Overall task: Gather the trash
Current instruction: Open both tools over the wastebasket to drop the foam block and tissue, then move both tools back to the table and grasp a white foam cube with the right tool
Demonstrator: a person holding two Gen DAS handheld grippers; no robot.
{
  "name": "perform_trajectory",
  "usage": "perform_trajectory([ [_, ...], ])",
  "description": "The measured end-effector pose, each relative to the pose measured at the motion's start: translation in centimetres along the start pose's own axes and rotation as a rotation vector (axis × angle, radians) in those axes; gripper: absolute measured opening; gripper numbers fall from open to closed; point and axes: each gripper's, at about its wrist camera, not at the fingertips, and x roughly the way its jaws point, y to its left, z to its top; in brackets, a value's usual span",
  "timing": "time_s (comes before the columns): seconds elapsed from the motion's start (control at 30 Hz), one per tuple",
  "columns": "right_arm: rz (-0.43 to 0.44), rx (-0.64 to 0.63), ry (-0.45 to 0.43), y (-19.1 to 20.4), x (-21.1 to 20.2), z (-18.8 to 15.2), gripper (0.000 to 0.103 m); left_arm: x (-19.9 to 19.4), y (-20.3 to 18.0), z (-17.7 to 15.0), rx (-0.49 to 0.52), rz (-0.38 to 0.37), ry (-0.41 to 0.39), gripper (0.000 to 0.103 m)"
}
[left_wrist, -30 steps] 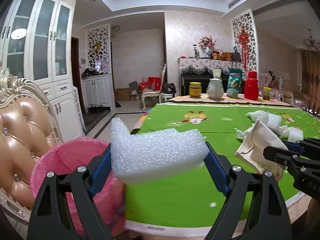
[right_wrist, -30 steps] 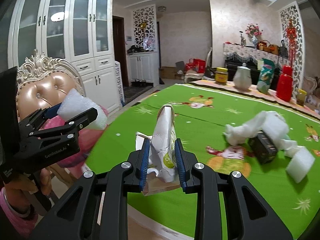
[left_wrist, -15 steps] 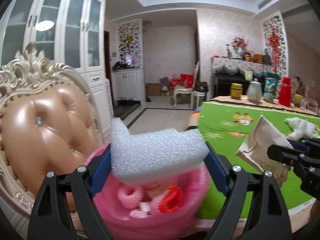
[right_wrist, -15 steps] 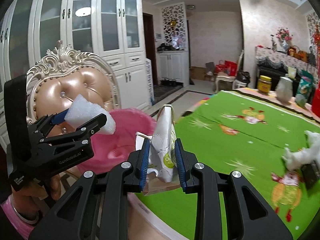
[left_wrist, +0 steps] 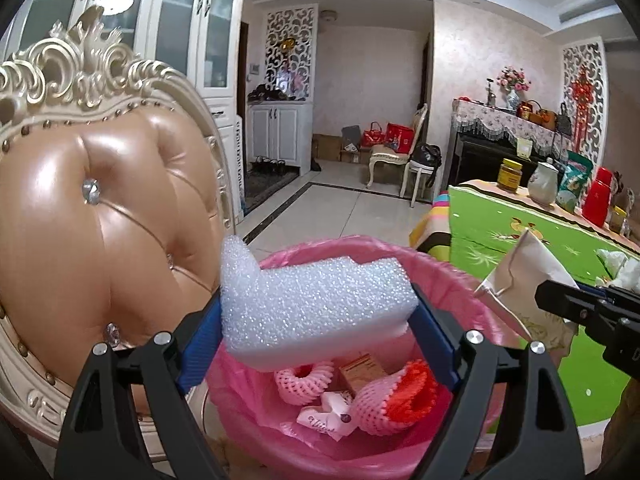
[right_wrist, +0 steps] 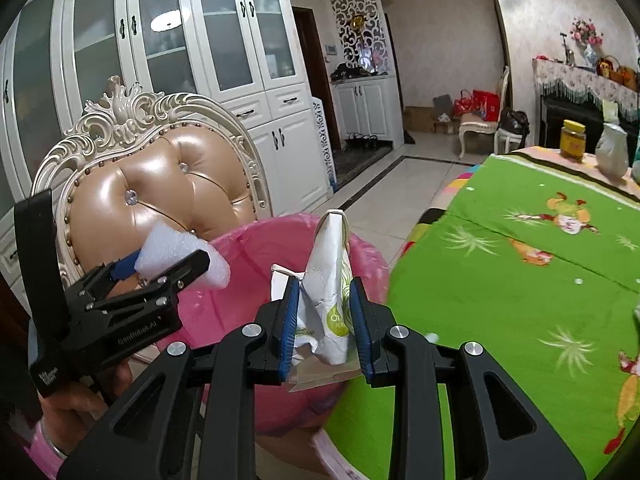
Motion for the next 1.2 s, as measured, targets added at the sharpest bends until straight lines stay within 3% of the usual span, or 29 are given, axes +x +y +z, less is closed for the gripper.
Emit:
perform_trajectory([
  [0.1,0.041,-0.005,0.014,0.8,1.3,0.3,0.028,0.3,1.2,-0.1,-0.020,0.020,-0.004,0.085],
  [0.2,0.026,-0.009,0.029,1.2,2.1,0.3,0.030,0.1,2.0,-0.1,-0.027,0.050,-0.015,0.096],
  [0.33,0.017,0.011,0.016,0.5,1.3,-0.3,0.048,-0.4,2.6,-0.2,-0.014,0.078,-0.028,0.098],
  [0.6,-0.089,-0.029,0.005,-2.7,-3.1,-2.2,0.048,-2.2,0.6,-0.4,0.034,0.089,-0.051,0.098],
  [0.97,-0.277,-0.030,0.017,-9.6,-10.5,-5.6,0.049,-5.0,-9.8,-1.1,0.195,-0.092,-0.076,0.098],
  [1.13,-0.375,-0.001,0.012,-13.3,-13.8,-7.2,0.062,-5.7,-16.3,-2.6,0.296,-0.190,-0.055,0.098],
  [1.2,-0.418,0.029,0.004,-15.3,-15.6,-7.9,0.062,-6.1,-18.9,-3.2,0.352,-0.214,-0.062,0.098],
])
